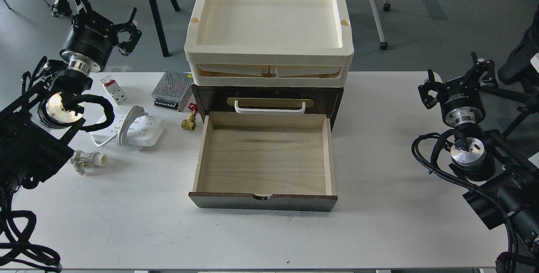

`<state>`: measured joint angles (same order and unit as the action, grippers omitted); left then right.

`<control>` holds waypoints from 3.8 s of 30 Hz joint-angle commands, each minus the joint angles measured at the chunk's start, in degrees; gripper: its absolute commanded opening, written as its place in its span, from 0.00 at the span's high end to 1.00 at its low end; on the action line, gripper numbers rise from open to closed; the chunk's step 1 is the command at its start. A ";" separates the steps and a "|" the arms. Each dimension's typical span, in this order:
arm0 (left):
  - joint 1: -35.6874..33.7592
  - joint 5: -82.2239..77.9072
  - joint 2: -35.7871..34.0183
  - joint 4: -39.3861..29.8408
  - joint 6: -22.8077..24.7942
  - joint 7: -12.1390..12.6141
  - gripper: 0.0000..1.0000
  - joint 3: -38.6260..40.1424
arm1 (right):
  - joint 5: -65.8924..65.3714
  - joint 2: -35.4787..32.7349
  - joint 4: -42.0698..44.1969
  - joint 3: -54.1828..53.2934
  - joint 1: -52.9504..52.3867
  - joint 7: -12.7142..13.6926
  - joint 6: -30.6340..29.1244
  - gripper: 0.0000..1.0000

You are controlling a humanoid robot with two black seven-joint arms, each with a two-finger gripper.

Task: Put charging cable into cabinet
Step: 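Move the left gripper toward the white power strip on the table, then lower the left gripper onto the white power strip and grasp it, then lift the power strip with the left gripper away from the table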

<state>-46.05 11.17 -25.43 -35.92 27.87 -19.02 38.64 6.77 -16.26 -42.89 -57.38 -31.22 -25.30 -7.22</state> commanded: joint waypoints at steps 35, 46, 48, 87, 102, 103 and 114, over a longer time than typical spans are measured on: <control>-7.04 -82.96 -25.64 -20.69 -4.40 7.95 0.02 -4.09 | 0.00 0.00 0.00 0.34 -0.07 -0.10 0.01 0.00; -3.26 -103.54 -24.85 -19.99 -21.60 7.77 0.09 -19.72 | 0.00 0.00 -0.08 0.61 0.02 -0.10 -0.08 0.00; -3.08 -104.33 -23.45 -19.28 -24.61 7.77 0.09 -24.73 | 0.00 0.00 -0.09 0.61 0.02 -0.10 -0.08 0.00; -0.53 -103.72 -0.85 14.65 -29.01 -3.03 0.99 -41.19 | 0.00 0.00 -0.26 0.69 0.11 -0.10 -0.08 0.00; -12.66 -96.69 -12.80 12.89 -28.40 -8.98 0.99 -40.40 | 0.00 0.00 -0.26 0.69 0.11 -0.10 -0.08 0.00; -13.97 -96.69 -13.85 12.89 -28.31 -8.98 0.99 -40.48 | -0.09 0.00 -0.26 0.69 0.11 -0.10 -0.17 0.00; -33.30 -96.60 -25.35 -4.38 -19.01 -8.98 0.99 -40.22 | -0.09 0.00 -0.26 0.69 0.11 -0.10 -0.08 0.00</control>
<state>-73.28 -85.43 -46.63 -29.94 5.00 -27.99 -1.77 6.67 -16.26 -43.10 -56.69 -31.11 -25.40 -7.32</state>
